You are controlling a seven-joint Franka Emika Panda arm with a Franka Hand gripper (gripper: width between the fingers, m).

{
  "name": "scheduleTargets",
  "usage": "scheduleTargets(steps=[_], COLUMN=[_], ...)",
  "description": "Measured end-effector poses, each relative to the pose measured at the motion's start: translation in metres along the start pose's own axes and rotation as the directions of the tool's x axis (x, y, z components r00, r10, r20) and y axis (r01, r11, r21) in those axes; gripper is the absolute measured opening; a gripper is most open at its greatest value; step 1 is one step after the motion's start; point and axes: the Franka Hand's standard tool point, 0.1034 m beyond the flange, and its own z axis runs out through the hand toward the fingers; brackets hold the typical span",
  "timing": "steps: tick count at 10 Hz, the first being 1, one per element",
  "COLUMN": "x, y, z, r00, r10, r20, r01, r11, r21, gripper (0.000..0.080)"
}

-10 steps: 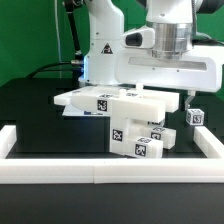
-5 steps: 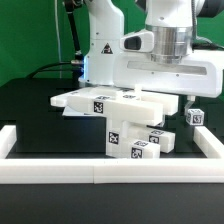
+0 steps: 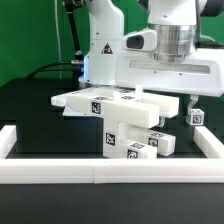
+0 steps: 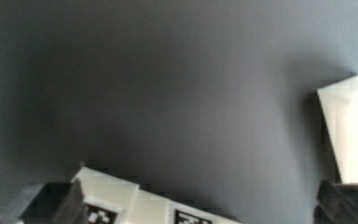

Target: Assemble chair

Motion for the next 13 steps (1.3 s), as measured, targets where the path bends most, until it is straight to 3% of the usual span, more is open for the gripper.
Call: scheduleTargets(steps=[2,7,9,13], x=[-0.025,-0.075,-0.082,-0.082], y=[0.002,-0.022,-0.030,-0.028], z=[0.002,-0.002,-0.005,-0.003], r00=[1.000,0.999,0.999,0.999], r10=[0.013,-0.002,0.020,-0.013], r20=[0.019,0.044,0.044,0.047], r01=[-0.013,0.002,-0.020,0.013], r11=[1.000,1.000,1.000,1.000], r21=[0.000,0.004,0.004,0.002], gripper=[0.0649,0.0649,0.0649,0.0649])
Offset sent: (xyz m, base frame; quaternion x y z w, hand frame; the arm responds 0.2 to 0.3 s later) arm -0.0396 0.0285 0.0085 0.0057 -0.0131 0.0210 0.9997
